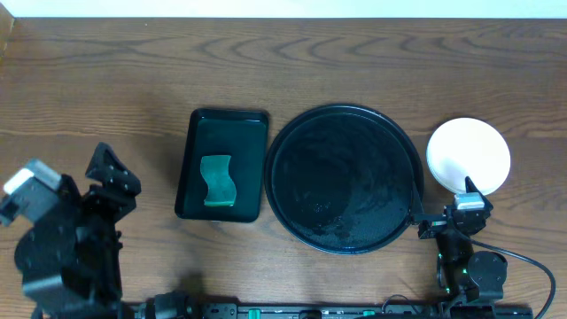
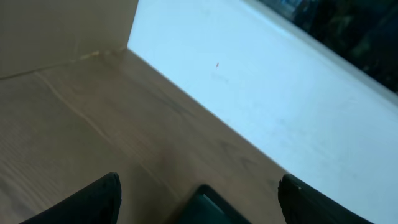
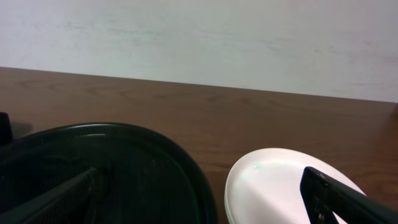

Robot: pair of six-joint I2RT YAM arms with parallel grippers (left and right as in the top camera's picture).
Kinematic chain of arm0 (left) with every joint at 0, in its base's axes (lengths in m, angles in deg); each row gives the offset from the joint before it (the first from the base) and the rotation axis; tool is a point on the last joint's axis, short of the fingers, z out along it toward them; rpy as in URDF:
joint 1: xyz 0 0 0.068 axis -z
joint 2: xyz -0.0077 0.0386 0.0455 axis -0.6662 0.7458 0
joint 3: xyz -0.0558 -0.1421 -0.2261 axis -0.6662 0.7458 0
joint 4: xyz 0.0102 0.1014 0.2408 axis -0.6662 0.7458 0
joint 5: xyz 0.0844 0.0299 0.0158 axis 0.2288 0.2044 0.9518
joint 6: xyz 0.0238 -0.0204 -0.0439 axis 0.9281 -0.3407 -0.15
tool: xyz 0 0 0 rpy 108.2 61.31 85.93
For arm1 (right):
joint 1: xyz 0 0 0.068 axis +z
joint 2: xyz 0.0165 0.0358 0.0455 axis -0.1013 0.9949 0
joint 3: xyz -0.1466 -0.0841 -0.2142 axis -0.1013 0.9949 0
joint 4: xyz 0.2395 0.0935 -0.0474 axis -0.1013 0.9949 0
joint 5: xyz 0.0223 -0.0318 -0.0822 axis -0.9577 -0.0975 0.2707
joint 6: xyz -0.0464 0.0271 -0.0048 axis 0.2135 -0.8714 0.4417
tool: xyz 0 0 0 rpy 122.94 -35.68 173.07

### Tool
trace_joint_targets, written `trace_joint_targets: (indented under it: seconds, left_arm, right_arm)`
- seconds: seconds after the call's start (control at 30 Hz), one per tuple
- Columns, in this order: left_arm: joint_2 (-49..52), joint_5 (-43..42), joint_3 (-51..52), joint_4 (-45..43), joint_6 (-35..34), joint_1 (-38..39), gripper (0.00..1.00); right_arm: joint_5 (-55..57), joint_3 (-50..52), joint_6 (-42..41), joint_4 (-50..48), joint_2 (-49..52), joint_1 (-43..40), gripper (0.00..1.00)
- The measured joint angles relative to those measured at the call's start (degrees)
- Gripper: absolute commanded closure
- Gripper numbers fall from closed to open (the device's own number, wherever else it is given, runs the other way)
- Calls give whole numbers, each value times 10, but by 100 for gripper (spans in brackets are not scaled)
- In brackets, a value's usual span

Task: Clean dirty plates on tray and stack at the side

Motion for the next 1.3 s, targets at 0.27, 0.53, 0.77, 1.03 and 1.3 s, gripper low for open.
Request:
trace_joint_targets:
  seconds: [0.27,0.53,0.77,1.03,1.3]
  left_arm:
    - [-77,2,50,0,0,0,19]
    - [-191,2,176,23,0,33,19]
    - [-292,2,279,34,0,64,19]
    - [-311,2,331,-39,0,95,19]
    - [-311,2,444,-417,0,106,19]
  right_arm:
    - [0,0,0,0,0,0,1]
    - [0,0,0,0,0,0,1]
    - [0,0,0,0,0,0,1]
    - [0,0,0,0,0,0,1]
    - [0,0,0,0,0,0,1]
